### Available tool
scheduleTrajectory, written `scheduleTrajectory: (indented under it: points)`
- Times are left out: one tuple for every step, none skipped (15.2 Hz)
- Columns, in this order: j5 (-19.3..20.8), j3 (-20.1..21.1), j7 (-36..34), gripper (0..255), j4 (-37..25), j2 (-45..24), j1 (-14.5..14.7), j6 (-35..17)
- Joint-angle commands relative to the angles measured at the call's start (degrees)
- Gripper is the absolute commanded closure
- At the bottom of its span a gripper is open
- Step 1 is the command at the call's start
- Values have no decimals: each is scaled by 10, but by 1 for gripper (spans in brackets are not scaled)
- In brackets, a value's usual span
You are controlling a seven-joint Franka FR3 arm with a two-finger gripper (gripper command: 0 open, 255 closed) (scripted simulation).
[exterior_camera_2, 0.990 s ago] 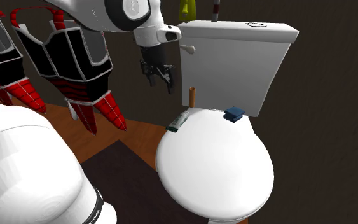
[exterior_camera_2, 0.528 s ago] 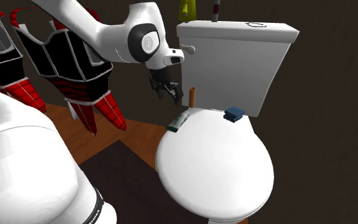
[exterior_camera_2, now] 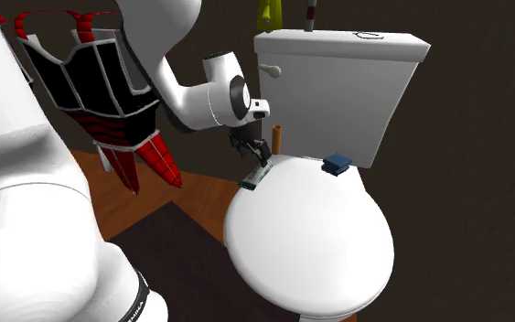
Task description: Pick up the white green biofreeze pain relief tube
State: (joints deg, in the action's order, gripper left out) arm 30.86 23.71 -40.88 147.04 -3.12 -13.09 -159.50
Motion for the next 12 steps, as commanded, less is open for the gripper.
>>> scheduleTrajectory:
  points:
    - [115,-19,-95,0,-29,-55,7,-14]
    - [163,-36,-136,0,-47,-83,19,-17]
    - [164,-42,-138,0,-48,-84,24,-18]
    - [180,-49,-151,0,-51,-93,29,-21]
    - [196,-55,-165,0,-55,-102,34,-25]
    - [212,-62,-178,0,-58,-111,38,-28]
    - [227,-69,-192,0,-61,-119,43,-32]
    - [242,-76,-205,0,-65,-128,48,-35]
    - [257,-83,-218,0,-69,-137,53,-39]
    - [280,-94,-239,0,-75,-151,61,-44]
    - [280,-95,-239,0,-75,-151,62,-44]
    - [280,-95,-239,0,-75,-151,62,-44]
